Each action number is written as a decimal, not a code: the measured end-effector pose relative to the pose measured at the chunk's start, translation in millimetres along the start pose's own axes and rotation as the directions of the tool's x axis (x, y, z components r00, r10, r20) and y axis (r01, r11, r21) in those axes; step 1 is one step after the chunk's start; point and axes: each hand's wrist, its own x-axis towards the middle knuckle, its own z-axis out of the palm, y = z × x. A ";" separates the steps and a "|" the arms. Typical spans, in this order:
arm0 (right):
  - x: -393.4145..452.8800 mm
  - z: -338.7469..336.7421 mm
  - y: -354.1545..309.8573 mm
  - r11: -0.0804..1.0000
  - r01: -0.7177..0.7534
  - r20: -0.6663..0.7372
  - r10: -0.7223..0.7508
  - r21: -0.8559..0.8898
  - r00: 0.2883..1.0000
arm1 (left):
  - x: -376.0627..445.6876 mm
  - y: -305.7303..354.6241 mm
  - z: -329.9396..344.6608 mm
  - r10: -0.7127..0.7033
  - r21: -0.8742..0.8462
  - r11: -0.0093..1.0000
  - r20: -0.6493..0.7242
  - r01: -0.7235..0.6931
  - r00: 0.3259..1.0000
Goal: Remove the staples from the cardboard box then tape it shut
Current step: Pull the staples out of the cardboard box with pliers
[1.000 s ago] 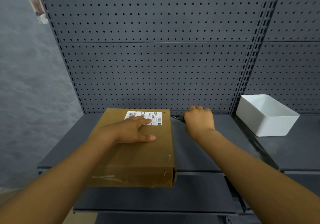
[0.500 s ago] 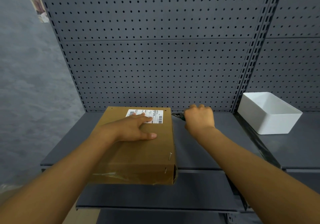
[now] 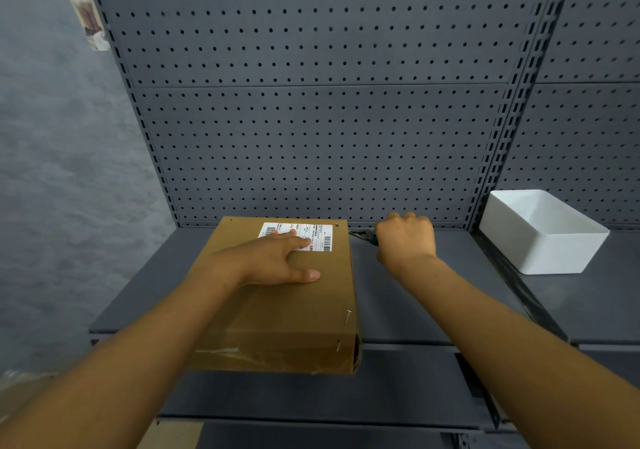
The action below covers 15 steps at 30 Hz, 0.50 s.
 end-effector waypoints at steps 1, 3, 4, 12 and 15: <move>0.7 -0.6 0.2 1.000 0.002 -0.005 -0.002 -0.011 1.000 | 0.3 -0.2 0.2 0.000 0.000 1.000 -0.001 0.000 1.000; 2.1 -2.1 0.6 1.000 0.004 -0.006 -0.004 -0.027 1.000 | 0.2 -0.1 0.4 0.001 -0.001 1.000 -0.002 -0.001 1.000; 2.2 -2.4 0.4 0.999 0.002 -0.003 -0.002 -0.032 1.000 | 0.2 0.0 0.5 0.001 0.000 1.000 -0.003 -0.001 1.000; -2.0 -0.9 -0.9 1.000 -0.014 -0.007 0.014 -0.015 1.000 | -0.5 -0.1 0.6 0.005 0.008 1.000 -0.006 -0.005 1.000; -5.2 3.3 -1.9 1.000 -0.029 -0.008 0.029 -0.003 1.000 | -0.8 0.3 0.4 0.003 -0.007 1.000 0.001 -0.003 1.000</move>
